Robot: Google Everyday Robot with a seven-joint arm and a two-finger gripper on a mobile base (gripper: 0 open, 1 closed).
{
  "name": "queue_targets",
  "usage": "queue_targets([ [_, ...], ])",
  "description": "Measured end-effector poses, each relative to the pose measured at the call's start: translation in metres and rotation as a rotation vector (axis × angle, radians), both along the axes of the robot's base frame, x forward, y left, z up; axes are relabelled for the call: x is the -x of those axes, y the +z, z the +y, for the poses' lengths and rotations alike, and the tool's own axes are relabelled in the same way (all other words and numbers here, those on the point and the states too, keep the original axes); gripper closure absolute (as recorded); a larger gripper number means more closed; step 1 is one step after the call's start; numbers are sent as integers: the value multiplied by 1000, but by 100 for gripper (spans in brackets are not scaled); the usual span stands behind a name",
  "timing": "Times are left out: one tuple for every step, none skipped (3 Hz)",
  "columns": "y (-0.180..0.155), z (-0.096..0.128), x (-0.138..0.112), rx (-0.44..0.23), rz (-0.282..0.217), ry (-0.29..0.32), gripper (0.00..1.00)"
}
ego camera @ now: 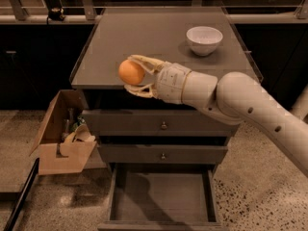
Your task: Pick orange from bottom drawer and place on counter
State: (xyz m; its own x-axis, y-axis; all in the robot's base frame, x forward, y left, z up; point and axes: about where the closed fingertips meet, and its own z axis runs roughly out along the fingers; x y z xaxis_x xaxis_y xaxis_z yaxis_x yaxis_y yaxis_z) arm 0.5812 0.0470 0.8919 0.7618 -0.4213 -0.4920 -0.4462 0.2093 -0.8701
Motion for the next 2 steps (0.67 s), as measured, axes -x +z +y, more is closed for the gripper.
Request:
queue_targets([
  [3, 3, -26, 24, 5, 1, 100],
  [-2, 7, -50, 38, 26, 4, 100],
])
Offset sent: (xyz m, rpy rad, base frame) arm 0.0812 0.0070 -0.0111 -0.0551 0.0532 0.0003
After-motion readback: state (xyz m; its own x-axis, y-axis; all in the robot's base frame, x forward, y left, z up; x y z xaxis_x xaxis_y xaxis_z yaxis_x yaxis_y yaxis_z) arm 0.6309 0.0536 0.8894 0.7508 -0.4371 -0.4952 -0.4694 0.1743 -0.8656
